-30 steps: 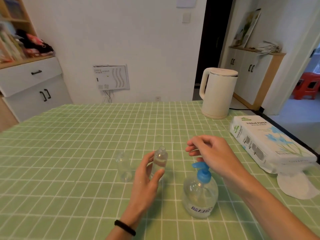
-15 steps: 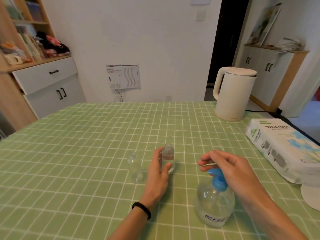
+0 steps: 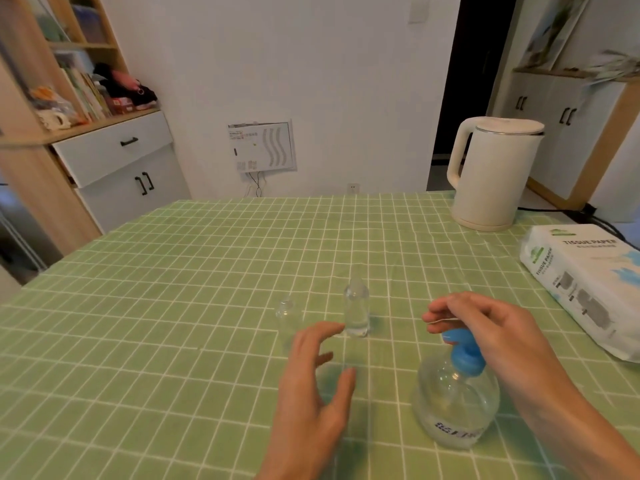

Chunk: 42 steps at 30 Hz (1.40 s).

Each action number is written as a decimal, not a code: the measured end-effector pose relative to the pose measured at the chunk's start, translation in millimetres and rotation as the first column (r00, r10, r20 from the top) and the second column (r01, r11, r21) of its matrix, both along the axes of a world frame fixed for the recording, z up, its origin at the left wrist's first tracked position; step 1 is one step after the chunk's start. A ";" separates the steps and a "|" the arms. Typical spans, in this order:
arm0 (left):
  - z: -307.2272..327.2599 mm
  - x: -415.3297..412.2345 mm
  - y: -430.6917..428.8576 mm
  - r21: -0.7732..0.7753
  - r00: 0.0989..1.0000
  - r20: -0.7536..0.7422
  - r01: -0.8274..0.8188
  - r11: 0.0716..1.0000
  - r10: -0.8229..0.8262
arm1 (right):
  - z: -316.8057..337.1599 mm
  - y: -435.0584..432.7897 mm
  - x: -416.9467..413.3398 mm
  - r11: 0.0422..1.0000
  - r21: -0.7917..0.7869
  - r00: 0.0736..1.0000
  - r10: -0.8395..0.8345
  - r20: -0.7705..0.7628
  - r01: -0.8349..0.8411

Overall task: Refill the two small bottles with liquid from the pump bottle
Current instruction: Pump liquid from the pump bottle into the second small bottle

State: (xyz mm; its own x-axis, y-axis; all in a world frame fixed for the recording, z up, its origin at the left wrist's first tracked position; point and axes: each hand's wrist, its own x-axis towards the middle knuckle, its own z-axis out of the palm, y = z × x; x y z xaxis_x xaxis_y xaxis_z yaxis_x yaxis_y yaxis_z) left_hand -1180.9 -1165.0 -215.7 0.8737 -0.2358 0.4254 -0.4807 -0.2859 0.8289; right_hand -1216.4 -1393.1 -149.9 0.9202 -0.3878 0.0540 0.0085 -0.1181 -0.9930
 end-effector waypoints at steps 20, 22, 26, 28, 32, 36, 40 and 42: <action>-15.0 57.5 27.1 0.080 0.975 -0.184 -0.114 0.990 0.127 | 25.9 -16.3 8.4 0.977 -0.208 0.991 -0.079 -0.110 0.055; -10.4 50.9 24.9 0.062 0.980 -0.160 -0.110 0.992 0.118 | 28.4 -16.7 13.0 0.952 -0.177 0.964 -0.262 -0.039 0.251; -5.3 35.9 20.1 0.025 0.984 -0.165 -0.066 0.997 0.070 | 28.0 -15.5 15.2 0.942 -0.149 0.954 -0.300 0.023 0.300; -3.6 27.1 15.5 0.031 0.989 -0.142 -0.035 0.999 0.039 | 25.7 -13.9 15.6 0.945 -0.197 0.965 -0.256 0.058 0.263; 2.1 10.9 3.9 0.093 0.997 -0.066 0.048 0.995 -0.042 | 32.2 -15.4 23.9 0.903 -0.395 0.985 -0.163 0.052 0.170; 4.5 5.9 -4.6 0.149 0.995 -0.003 0.100 0.984 -0.101 | 39.4 -7.3 35.3 0.860 -0.507 0.989 -0.017 -0.145 -0.059; 11.1 1.9 -10.0 0.190 0.991 0.036 0.120 0.975 -0.129 | 28.9 -1.2 40.3 0.832 -0.515 0.955 0.058 -0.292 -0.208; 12.8 0.2 -11.5 0.189 0.989 0.040 0.135 0.973 -0.145 | 24.4 -1.3 40.9 0.845 -0.496 0.951 0.047 -0.304 -0.200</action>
